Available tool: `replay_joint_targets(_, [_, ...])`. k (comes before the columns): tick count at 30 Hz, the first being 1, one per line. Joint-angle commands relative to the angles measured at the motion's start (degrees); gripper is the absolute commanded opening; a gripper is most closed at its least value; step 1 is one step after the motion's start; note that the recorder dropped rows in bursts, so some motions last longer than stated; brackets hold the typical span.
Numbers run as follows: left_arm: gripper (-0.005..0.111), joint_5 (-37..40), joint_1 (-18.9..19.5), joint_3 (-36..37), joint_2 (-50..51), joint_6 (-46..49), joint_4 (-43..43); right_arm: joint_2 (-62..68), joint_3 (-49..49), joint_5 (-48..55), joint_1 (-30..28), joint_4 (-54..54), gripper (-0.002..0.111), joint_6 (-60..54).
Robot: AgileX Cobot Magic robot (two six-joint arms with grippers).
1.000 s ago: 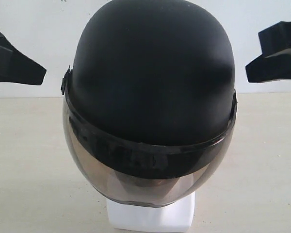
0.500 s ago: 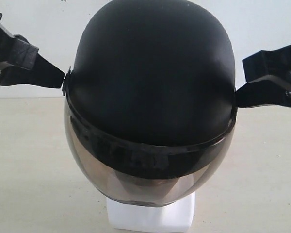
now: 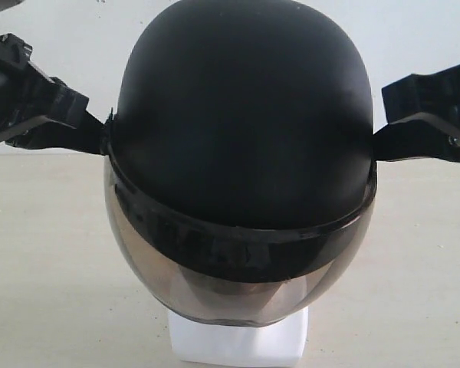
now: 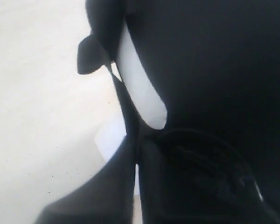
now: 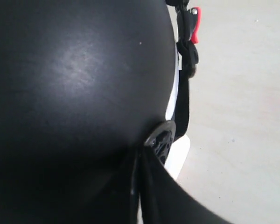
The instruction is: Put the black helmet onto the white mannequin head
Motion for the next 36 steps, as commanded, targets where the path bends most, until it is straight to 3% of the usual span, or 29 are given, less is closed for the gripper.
replay_joint_targets(1, [0.004,0.5,-0.5,-0.2,0.3,0.3,-1.9,0.0,0.4,-0.6,0.0,0.8,0.0,-0.4])
replay_joint_targets(13, [0.004,0.8,-0.5,-0.2,-0.3,-0.2,1.9,-1.3,0.4,-0.8,0.0,3.4,0.0,-3.6])
replay_joint_targets(20, [0.004,-1.2,3.5,-0.2,-5.5,-2.4,5.1,-4.0,0.3,-0.3,0.0,-5.7,0.0,1.8])
replay_joint_targets(22, [0.004,-1.2,4.1,-0.2,-6.9,-2.1,2.8,-4.0,0.4,-0.1,0.0,-8.2,0.0,3.8])
replay_joint_targets(26, [0.004,-0.8,4.1,-0.2,-7.8,4.3,-9.9,-4.0,0.4,-0.3,0.0,-9.3,0.0,4.8])
replay_joint_targets(36, [0.004,5.0,4.1,-0.2,-5.6,8.8,-19.9,-4.0,0.4,-0.4,0.0,-9.3,0.0,5.2])
